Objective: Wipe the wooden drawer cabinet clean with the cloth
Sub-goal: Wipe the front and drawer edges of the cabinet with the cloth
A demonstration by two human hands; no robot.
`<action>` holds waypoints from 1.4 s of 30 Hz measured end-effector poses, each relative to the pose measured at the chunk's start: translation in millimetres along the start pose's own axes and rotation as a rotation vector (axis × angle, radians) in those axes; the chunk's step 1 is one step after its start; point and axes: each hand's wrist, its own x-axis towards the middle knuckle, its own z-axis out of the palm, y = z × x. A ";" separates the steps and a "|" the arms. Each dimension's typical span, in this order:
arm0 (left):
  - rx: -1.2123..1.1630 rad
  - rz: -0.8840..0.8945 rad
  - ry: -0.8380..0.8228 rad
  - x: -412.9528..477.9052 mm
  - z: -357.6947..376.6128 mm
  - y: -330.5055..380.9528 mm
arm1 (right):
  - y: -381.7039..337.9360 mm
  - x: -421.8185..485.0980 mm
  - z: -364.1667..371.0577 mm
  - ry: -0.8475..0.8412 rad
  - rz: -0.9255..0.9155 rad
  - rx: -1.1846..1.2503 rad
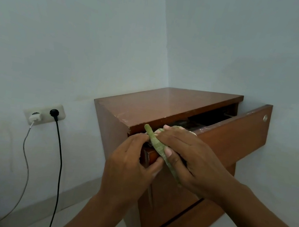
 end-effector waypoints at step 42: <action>-0.124 0.150 -0.919 113.4 97.4 39.7 | 252.7 -20.0 -54.5 0.516 0.600 -0.288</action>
